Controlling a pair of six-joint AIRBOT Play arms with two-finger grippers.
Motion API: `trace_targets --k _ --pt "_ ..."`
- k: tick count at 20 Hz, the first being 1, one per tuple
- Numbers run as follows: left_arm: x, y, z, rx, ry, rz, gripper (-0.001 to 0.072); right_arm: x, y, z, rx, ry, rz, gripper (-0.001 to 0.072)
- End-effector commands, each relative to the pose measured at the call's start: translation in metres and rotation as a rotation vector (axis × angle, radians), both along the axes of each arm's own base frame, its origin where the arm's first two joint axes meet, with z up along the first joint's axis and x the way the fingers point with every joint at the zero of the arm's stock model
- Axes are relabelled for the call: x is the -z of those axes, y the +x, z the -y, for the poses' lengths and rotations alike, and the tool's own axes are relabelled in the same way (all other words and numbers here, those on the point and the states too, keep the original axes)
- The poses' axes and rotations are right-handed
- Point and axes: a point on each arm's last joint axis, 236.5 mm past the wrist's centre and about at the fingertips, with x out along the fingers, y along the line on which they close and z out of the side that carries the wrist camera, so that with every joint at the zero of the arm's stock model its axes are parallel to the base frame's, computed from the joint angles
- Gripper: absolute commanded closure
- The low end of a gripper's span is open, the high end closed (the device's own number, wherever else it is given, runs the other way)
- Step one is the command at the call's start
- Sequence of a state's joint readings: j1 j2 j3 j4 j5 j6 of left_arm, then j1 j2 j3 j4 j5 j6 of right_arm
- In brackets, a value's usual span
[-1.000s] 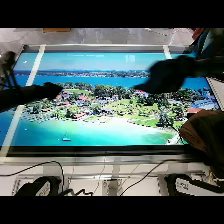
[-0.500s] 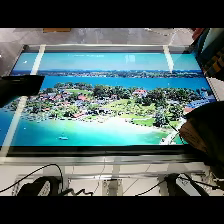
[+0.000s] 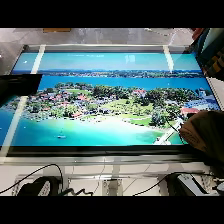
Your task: Fold the clothes and pants, and hang the long-sleeved shirts on hangers.
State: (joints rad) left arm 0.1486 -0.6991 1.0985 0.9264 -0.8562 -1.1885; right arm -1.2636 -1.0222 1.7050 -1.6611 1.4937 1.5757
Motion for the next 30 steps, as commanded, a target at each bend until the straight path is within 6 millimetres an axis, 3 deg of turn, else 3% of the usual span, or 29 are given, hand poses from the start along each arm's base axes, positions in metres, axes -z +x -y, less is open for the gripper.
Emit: trace_targets --k 1,3,7,8,10,11,13,16,18,20,22,25,27,30 --pt "-0.001 0.000 0.000 -0.002 0.000 0.002 0.0116 0.003 -0.004 0.011 0.030 0.006 0.043 0.0152" --pt "-0.001 0.000 0.000 -0.002 0.000 0.002 0.0116 0.010 0.006 0.011 0.007 0.033 0.066 0.0155" --pt "-0.001 0.000 0.000 -0.002 0.000 0.002 0.0115 0.027 0.050 0.002 -0.112 0.123 0.191 0.0192" --pt "-0.001 0.000 0.000 -0.002 0.000 0.002 0.0115 0.031 0.065 -0.004 -0.155 0.155 0.237 0.0324" --pt "-0.001 0.000 0.000 -0.002 0.000 0.002 0.0115 0.042 0.097 -0.021 -0.266 0.222 0.301 0.0459" --pt "-0.001 0.000 0.000 -0.002 0.000 0.002 0.0115 0.052 0.114 -0.036 -0.355 0.258 0.277 0.0553" --pt "-0.001 0.000 0.000 -0.002 0.000 0.002 0.0115 0.070 0.153 -0.073 -0.557 0.300 0.192 0.0673" --pt "-0.001 0.000 0.000 -0.002 0.000 0.002 0.0115 0.066 0.222 -0.134 -0.833 0.248 0.136 0.0674" --pt "-0.001 0.000 0.000 -0.002 0.000 0.002 0.0115 0.059 0.264 -0.190 -1.020 0.202 0.135 0.0674" --pt "-0.001 0.000 0.000 -0.002 0.000 0.002 0.0115 0.057 0.289 -0.245 -1.188 0.143 0.088 0.0674" --pt "-0.001 0.000 0.000 -0.002 0.000 0.002 0.0116 0.060 0.298 -0.286 -1.314 0.066 -0.009 0.0674" --pt "-0.001 0.000 0.000 -0.002 0.000 0.002 0.0115 0.064 0.297 -0.332 -1.469 -0.035 -0.136 0.0674" --pt "-0.001 0.000 0.000 -0.002 0.000 0.002 0.0115 0.069 0.290 -0.353 -1.577 -0.082 -0.224 0.0674" --pt "-0.001 0.000 0.000 -0.002 0.000 0.002 0.0115 0.087 0.261 -0.373 -1.681 -0.020 -0.365 0.0673"
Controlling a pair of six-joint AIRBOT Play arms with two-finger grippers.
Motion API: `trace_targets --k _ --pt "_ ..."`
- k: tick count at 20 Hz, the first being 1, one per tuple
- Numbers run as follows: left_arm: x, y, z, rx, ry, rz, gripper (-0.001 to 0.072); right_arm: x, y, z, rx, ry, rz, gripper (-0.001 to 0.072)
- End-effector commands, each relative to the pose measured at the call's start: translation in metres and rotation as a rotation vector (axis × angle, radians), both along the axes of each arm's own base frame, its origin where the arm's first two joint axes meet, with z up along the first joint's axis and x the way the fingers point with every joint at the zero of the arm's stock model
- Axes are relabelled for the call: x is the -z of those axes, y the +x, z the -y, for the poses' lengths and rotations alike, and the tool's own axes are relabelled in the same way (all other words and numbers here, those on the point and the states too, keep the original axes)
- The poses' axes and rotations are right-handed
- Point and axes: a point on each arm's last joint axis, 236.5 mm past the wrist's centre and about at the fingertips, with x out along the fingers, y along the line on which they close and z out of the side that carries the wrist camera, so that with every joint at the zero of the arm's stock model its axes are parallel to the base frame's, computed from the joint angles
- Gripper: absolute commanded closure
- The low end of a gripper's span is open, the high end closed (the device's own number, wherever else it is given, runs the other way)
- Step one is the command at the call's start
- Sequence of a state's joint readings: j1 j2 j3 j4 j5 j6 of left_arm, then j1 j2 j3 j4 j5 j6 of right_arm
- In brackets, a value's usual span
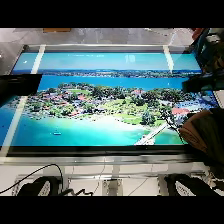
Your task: Fold the clothes and pants, and hang the long-sleeved shirts on hangers.
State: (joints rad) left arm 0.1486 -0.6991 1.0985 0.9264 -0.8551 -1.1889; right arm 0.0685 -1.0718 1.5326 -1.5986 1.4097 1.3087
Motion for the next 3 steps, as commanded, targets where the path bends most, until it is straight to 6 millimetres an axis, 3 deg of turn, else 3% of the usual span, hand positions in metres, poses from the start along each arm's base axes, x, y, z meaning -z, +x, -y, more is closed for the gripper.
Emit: trace_targets --k 1,3 --pt "0.000 0.000 0.000 -0.001 0.001 0.001 0.0115 0.016 -0.028 -0.025 -0.133 -0.082 -0.124 0.0673" --pt "0.000 0.000 0.000 -0.001 0.001 0.001 0.0115 0.018 -0.034 -0.040 -0.168 -0.041 -0.142 0.0673"
